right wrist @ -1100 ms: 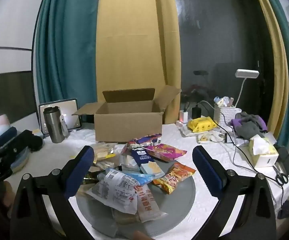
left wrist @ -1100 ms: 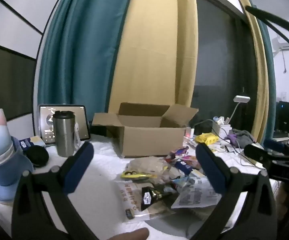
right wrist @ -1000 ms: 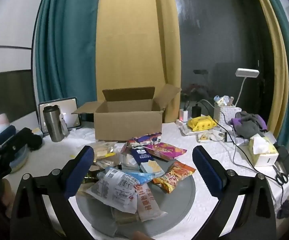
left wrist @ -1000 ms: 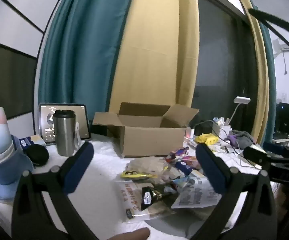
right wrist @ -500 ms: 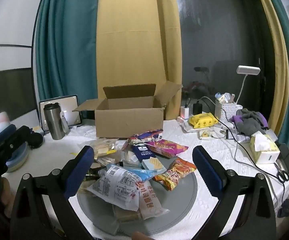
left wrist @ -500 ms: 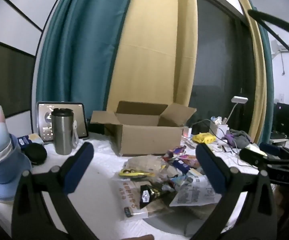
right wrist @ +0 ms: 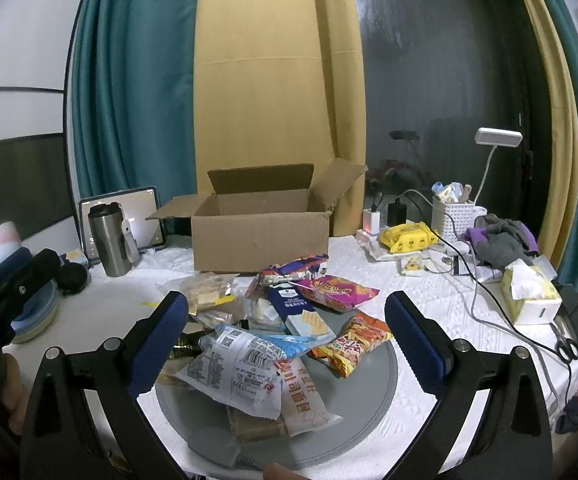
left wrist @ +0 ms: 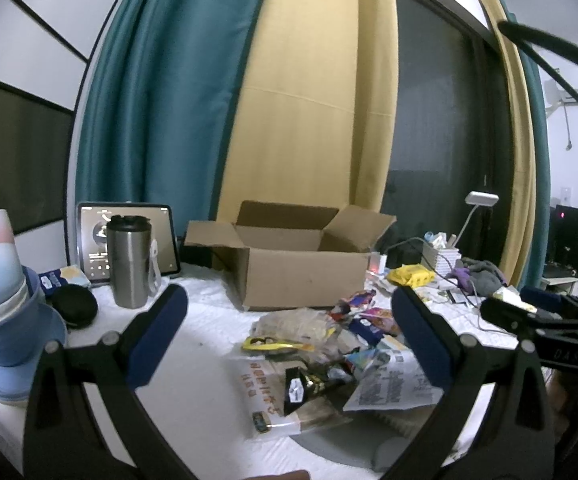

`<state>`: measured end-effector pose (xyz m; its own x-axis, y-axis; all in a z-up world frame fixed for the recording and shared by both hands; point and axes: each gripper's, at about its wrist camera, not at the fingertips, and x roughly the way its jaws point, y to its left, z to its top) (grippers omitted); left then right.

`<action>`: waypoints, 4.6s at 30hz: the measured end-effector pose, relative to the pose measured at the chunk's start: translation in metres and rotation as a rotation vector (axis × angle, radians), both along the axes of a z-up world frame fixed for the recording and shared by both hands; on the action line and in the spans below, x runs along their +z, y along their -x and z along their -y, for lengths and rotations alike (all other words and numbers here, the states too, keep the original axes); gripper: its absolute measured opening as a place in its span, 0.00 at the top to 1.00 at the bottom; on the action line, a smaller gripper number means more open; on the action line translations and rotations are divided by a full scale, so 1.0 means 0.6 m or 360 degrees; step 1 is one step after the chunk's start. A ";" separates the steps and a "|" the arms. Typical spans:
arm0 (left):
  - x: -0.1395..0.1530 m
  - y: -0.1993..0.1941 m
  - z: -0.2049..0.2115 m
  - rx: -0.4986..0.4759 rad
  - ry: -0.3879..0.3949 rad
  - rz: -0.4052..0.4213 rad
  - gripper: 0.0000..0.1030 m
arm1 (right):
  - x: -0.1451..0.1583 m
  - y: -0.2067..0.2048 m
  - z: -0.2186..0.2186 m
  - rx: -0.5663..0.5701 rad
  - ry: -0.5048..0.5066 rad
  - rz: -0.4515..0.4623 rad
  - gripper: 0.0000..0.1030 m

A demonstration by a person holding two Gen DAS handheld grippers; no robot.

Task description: Organize snacks

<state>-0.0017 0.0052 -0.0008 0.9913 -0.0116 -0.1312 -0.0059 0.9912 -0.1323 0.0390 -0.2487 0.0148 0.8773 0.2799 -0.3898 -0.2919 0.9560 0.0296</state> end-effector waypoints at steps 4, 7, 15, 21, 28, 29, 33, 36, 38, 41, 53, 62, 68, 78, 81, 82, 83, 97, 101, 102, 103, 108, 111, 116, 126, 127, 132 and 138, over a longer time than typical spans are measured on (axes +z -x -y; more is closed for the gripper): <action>0.000 0.000 0.000 -0.0001 0.0001 0.0001 0.00 | 0.000 0.000 0.000 0.0000 0.0000 -0.0002 0.02; -0.001 0.000 0.000 0.0000 0.0002 0.0000 0.00 | 0.001 -0.001 0.000 -0.0002 0.0001 -0.0005 0.02; 0.000 0.000 0.001 0.0002 0.0000 0.0000 0.00 | 0.001 -0.001 0.000 -0.0001 0.0001 -0.0008 0.02; 0.000 0.000 0.002 0.0001 -0.0001 -0.0003 0.00 | 0.002 -0.001 0.000 -0.0001 0.0001 -0.0010 0.02; 0.000 -0.001 0.003 0.0004 -0.0001 -0.0002 0.00 | 0.002 0.000 0.000 -0.0001 0.0001 -0.0013 0.02; 0.000 0.000 0.003 0.0004 -0.0002 -0.0002 0.00 | 0.002 0.000 -0.001 -0.0002 0.0000 -0.0013 0.02; 0.000 0.001 0.002 0.0004 -0.0001 -0.0002 0.00 | 0.002 -0.001 -0.001 -0.0003 0.0000 -0.0014 0.02; -0.001 0.001 0.002 0.0004 -0.0001 -0.0003 0.00 | 0.002 -0.001 -0.001 -0.0002 0.0001 -0.0014 0.02; -0.001 0.001 0.002 0.0005 0.0000 -0.0002 0.00 | 0.001 -0.001 0.000 -0.0003 0.0001 -0.0015 0.02; -0.002 0.001 0.002 0.0006 -0.0002 -0.0001 0.00 | 0.002 -0.002 -0.001 -0.0001 0.0000 -0.0017 0.02; -0.010 0.007 0.000 0.0003 0.0000 -0.0009 0.00 | -0.002 -0.003 -0.001 0.0000 0.0001 -0.0023 0.02; -0.042 -0.009 -0.001 -0.0011 -0.0002 -0.0104 0.00 | -0.041 -0.006 -0.009 0.0010 0.0014 -0.0076 0.02; -0.078 -0.048 0.000 -0.0023 -0.0020 -0.0270 0.00 | -0.075 -0.037 -0.022 0.0041 0.0021 -0.0223 0.02; -0.136 -0.150 0.014 -0.0149 -0.0153 -0.0635 0.01 | -0.130 -0.105 -0.037 0.0081 -0.0042 -0.0506 0.02; -0.145 -0.175 0.030 -0.0223 -0.0243 -0.0705 0.01 | -0.141 -0.120 -0.043 0.0085 -0.0054 -0.0553 0.02; -0.144 -0.177 0.033 -0.0237 -0.0257 -0.0714 0.01 | -0.143 -0.122 -0.047 0.0097 -0.0053 -0.0562 0.02; -0.145 -0.182 0.039 -0.0266 -0.0273 -0.0720 0.01 | -0.145 -0.126 -0.049 0.0107 -0.0058 -0.0570 0.02; -0.161 -0.240 0.088 -0.0521 -0.0343 -0.0902 0.66 | -0.170 -0.160 -0.057 0.0290 -0.0081 -0.0686 0.38; -0.152 -0.243 0.095 -0.0561 -0.0291 -0.0902 0.78 | -0.155 -0.164 -0.044 0.0287 -0.0105 -0.0627 0.42; -0.146 -0.242 0.100 -0.0565 -0.0283 -0.0890 0.80 | -0.151 -0.163 -0.041 0.0284 -0.0108 -0.0612 0.42; -0.141 -0.241 0.103 -0.0568 -0.0279 -0.0880 0.81 | -0.147 -0.165 -0.037 0.0280 -0.0110 -0.0596 0.42; -0.100 -0.240 0.117 -0.0581 -0.0220 -0.0815 0.83 | -0.126 -0.178 -0.010 0.0261 -0.0153 -0.0540 0.42; -0.075 -0.244 0.120 -0.0560 -0.0220 -0.0763 0.84 | -0.109 -0.188 0.008 0.0259 -0.0178 -0.0493 0.42; -0.033 -0.255 0.122 -0.0531 -0.0204 -0.0688 0.84 | -0.083 -0.206 0.027 0.0270 -0.0211 -0.0420 0.42; 0.031 -0.297 0.099 -0.0397 -0.0223 -0.0512 0.84 | -0.038 -0.272 0.032 0.0331 -0.0227 -0.0312 0.42; 0.037 -0.303 0.095 -0.0385 -0.0223 -0.0494 0.84 | -0.032 -0.280 0.030 0.0339 -0.0225 -0.0297 0.42; 0.057 -0.336 0.067 -0.0320 -0.0224 -0.0413 0.84 | -0.006 -0.319 0.014 0.0373 -0.0176 -0.0213 0.42; 0.071 -0.386 0.028 -0.0256 -0.0208 -0.0332 0.84 | 0.007 -0.373 -0.013 0.0407 -0.0151 -0.0184 0.42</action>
